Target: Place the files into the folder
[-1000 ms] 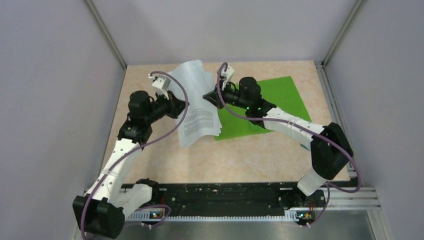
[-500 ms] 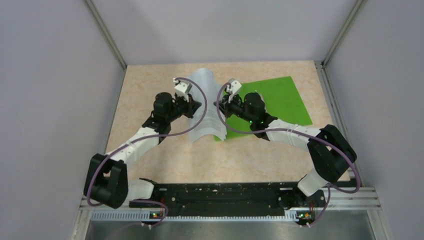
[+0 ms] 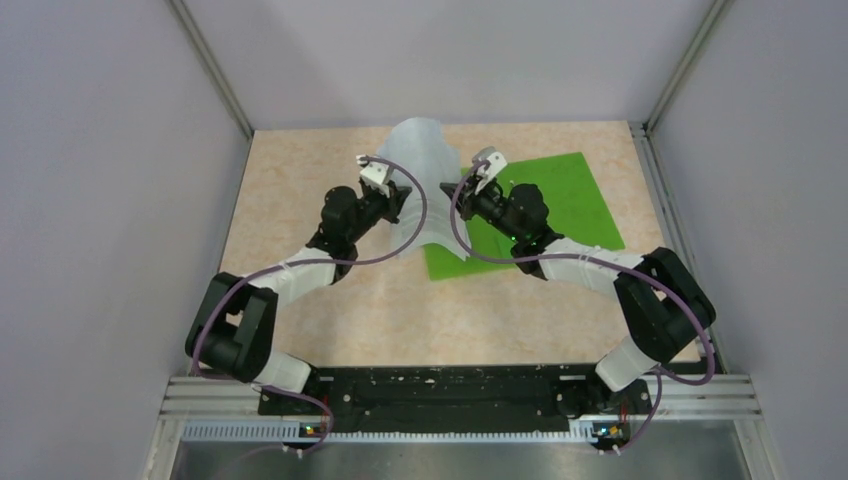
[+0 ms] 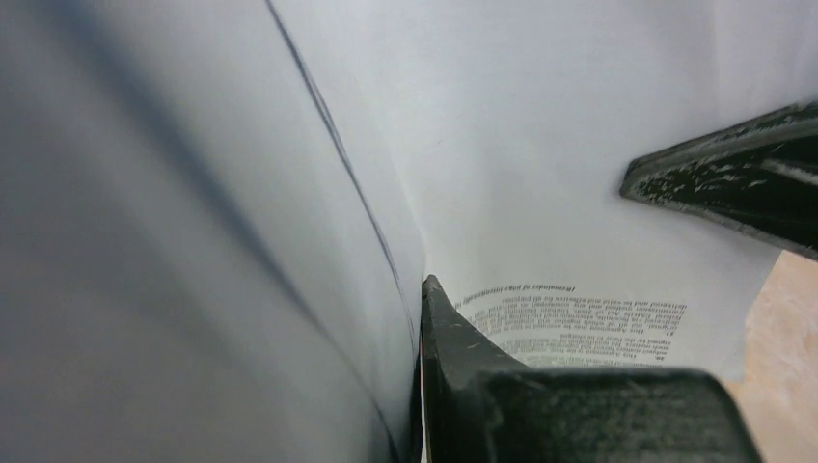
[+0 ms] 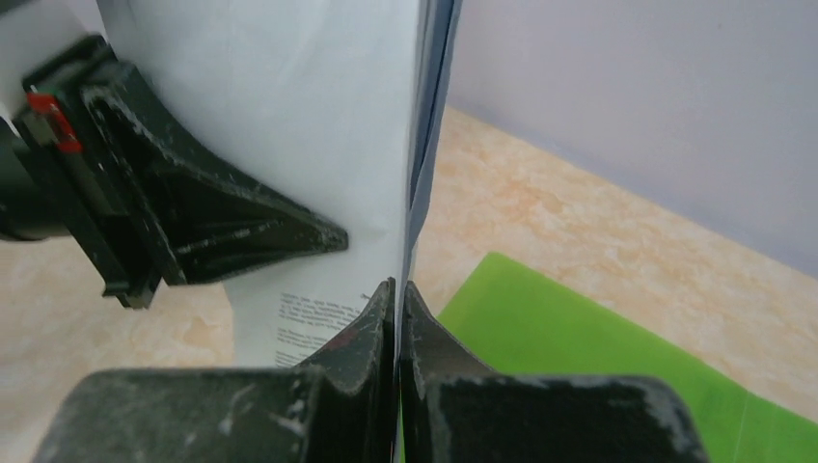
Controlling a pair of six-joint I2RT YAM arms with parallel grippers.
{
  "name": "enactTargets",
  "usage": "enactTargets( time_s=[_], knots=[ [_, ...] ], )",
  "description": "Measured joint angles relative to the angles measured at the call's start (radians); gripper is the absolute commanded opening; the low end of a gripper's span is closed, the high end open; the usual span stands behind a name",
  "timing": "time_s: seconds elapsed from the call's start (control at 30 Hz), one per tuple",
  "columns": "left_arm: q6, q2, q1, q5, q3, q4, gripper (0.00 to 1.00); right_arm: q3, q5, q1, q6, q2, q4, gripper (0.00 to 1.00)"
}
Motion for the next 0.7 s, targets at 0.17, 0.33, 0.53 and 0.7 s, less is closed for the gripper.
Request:
enactTargets(
  time_s=[0.17, 0.33, 0.53, 0.7],
  knots=[
    [0.005, 0.025, -0.001, -0.018, -0.042, 0.077, 0.19, -0.003, -0.015, -0.004, 0.036, 0.011, 0.056, 0.05],
    [0.014, 0.045, -0.005, -0.026, -0.086, 0.125, 0.25, -0.045, -0.04, -0.015, 0.088, 0.024, 0.122, 0.15],
    [0.022, 0.052, -0.014, -0.025, -0.105, 0.147, 0.32, -0.123, -0.063, -0.032, 0.144, 0.026, 0.188, 0.26],
    [0.025, 0.052, -0.026, -0.022, -0.105, 0.159, 0.4, -0.169, -0.077, -0.041, 0.175, 0.026, 0.235, 0.33]
  ],
)
